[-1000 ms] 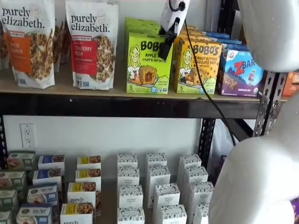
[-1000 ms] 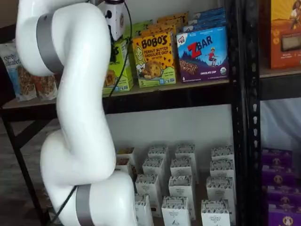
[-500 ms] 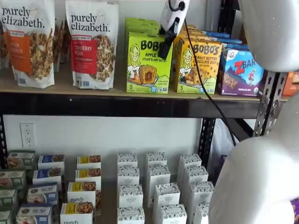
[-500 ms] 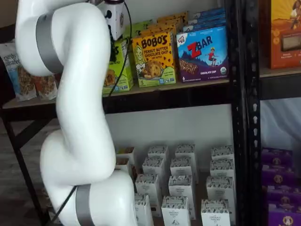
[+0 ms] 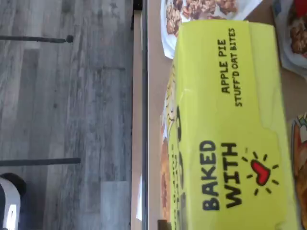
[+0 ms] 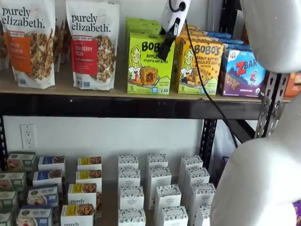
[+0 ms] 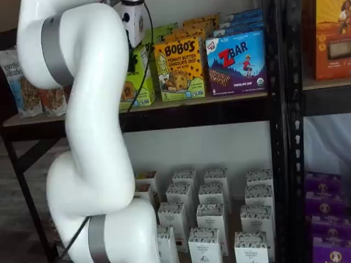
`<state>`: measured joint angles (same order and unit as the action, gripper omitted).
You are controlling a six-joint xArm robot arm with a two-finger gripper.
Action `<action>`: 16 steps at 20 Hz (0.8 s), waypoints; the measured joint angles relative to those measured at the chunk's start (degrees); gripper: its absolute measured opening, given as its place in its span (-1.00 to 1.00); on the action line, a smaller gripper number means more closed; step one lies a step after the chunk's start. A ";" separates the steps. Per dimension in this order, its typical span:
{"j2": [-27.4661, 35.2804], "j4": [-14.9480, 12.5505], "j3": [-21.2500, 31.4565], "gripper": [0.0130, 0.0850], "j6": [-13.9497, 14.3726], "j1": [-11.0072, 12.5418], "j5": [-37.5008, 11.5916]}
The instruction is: Pick the green box on the top shelf, the fourth from the left
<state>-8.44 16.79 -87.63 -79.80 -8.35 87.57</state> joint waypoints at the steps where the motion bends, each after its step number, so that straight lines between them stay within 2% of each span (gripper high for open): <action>1: 0.03 -0.09 -0.03 0.00 0.03 -0.04 0.06; 4: -0.08 -0.07 0.19 0.00 0.04 -0.07 -0.15; 5: -0.12 -0.03 0.25 -0.11 0.03 -0.07 -0.20; 8: -0.18 0.12 0.35 -0.22 -0.03 0.00 -0.26; 9: -0.20 0.15 0.36 -0.33 -0.05 0.02 -0.26; 10: -0.21 0.17 0.38 -0.33 -0.07 0.05 -0.25; 11: -0.22 0.21 0.38 -0.44 -0.09 0.07 -0.22; 14: -0.25 0.31 0.40 -0.56 -0.13 0.11 -0.16; 15: -0.25 0.32 0.40 -0.67 -0.13 0.12 -0.14; 16: -0.25 0.30 0.40 -0.67 -0.12 0.11 -0.12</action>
<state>-8.68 17.09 -87.24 -79.92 -8.24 87.45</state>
